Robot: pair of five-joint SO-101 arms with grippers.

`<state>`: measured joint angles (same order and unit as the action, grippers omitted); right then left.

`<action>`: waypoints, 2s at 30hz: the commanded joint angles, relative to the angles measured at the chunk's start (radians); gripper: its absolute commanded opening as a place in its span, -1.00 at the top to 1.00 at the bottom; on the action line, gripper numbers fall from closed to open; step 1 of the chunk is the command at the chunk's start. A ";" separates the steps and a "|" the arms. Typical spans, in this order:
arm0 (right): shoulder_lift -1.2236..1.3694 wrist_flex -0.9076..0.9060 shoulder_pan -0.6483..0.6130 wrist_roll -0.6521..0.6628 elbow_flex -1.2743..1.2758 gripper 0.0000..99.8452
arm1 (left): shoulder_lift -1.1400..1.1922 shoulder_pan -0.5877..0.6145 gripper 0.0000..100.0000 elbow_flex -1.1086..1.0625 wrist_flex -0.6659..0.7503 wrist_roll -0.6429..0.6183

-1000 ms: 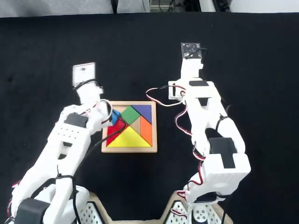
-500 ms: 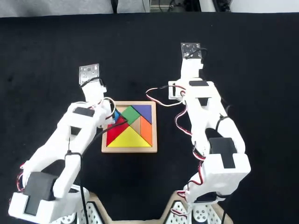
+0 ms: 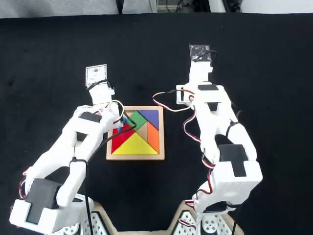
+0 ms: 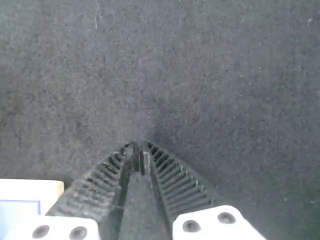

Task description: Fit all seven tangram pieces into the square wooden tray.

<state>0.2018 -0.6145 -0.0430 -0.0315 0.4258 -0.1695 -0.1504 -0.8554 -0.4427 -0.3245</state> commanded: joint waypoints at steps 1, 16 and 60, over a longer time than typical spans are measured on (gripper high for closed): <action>-0.008 0.015 0.008 -0.005 -0.038 0.98 | -0.014 0.059 0.94 0.051 0.011 -0.009; -0.008 0.015 0.008 -0.005 -0.038 0.98 | 0.167 -0.001 0.94 0.216 -0.089 -0.035; -0.008 0.009 0.006 -0.005 -0.053 0.98 | 0.135 -0.039 0.94 0.180 -0.023 -0.071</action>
<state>0.2018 -0.6145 -0.0430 -0.0315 0.4258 -0.0391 -0.1765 -0.7342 -0.4764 -0.3859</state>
